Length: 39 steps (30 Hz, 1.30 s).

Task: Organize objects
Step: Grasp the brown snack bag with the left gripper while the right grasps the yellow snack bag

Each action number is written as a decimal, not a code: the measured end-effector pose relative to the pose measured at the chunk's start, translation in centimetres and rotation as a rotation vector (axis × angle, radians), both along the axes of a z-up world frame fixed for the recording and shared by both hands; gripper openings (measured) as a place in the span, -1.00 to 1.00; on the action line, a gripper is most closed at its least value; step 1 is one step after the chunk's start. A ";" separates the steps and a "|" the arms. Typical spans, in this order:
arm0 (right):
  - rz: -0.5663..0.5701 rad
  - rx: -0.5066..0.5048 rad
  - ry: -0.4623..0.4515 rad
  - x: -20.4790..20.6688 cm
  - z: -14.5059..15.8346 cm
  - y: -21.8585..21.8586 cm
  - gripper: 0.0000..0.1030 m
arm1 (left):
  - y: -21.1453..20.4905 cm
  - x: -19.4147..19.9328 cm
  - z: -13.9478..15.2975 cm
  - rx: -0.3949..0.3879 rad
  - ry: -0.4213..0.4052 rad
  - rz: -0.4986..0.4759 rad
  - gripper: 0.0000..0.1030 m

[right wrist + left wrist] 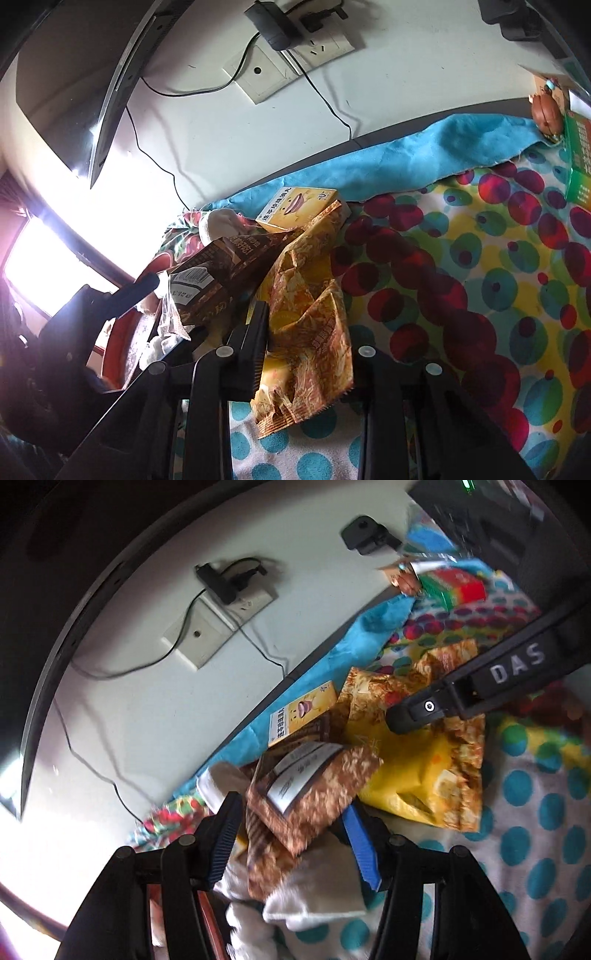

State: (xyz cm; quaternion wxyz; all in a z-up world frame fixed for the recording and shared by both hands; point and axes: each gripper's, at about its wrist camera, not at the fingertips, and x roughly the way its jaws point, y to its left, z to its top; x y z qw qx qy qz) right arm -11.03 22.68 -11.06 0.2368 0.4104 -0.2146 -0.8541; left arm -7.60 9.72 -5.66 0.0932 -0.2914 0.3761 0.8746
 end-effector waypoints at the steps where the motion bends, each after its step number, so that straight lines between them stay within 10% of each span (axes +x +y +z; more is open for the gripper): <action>1: 0.001 -0.002 0.000 0.0 0.0 0.0 -0.48 | 0.3 -0.4 -0.3 -0.023 0.010 -0.008 0.11; 19: -0.006 -0.029 0.007 -0.2 -0.5 0.3 -0.47 | 0.1 -1.8 -0.8 0.007 0.015 -0.004 0.01; 39: -0.073 0.420 0.268 1.2 2.3 -4.3 -0.50 | -7.2 -1.4 5.9 0.626 -0.143 0.115 -0.11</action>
